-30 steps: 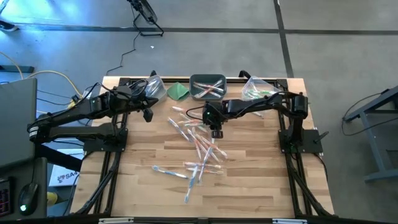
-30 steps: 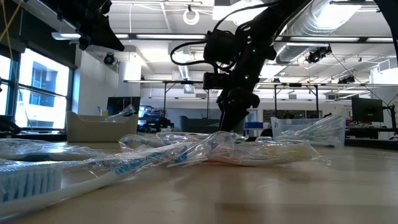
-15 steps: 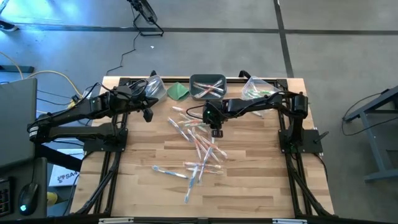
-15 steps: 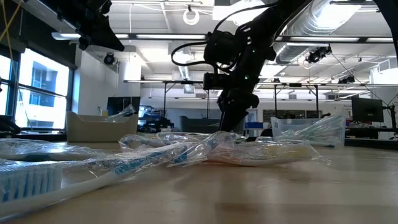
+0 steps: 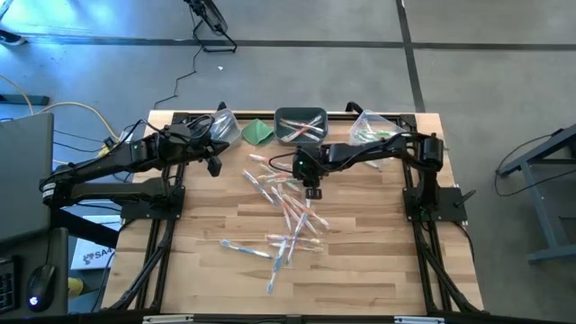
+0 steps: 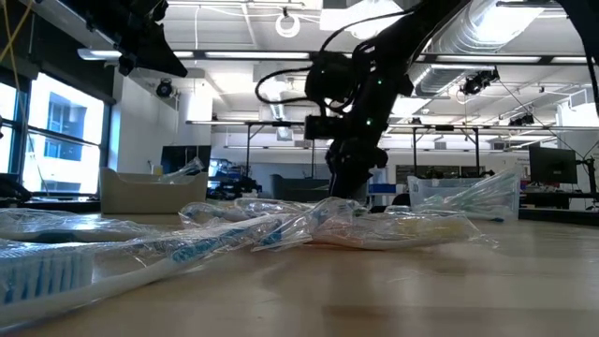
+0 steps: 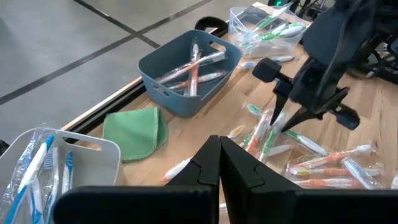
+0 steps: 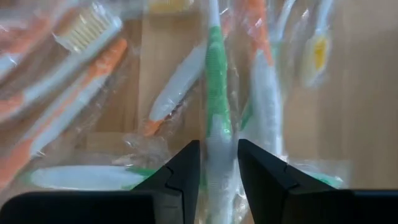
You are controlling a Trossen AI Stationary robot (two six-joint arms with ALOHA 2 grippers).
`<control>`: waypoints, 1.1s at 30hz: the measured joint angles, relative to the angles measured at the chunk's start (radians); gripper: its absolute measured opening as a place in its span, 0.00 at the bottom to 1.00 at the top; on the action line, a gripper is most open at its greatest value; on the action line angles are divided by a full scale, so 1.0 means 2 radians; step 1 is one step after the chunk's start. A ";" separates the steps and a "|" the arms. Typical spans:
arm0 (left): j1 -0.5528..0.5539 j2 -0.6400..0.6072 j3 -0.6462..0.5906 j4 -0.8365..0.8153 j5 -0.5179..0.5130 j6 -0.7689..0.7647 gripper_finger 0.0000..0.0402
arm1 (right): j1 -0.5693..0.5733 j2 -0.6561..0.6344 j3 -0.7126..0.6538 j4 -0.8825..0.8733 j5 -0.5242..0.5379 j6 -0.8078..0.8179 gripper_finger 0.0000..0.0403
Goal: Pick & Place Toothbrushes
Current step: Put the bottom green toothbrush into the transparent bin
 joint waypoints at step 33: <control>0.000 0.000 0.000 0.000 0.000 0.000 0.00 | 0.001 -0.087 -0.001 -0.051 -0.001 -0.001 0.10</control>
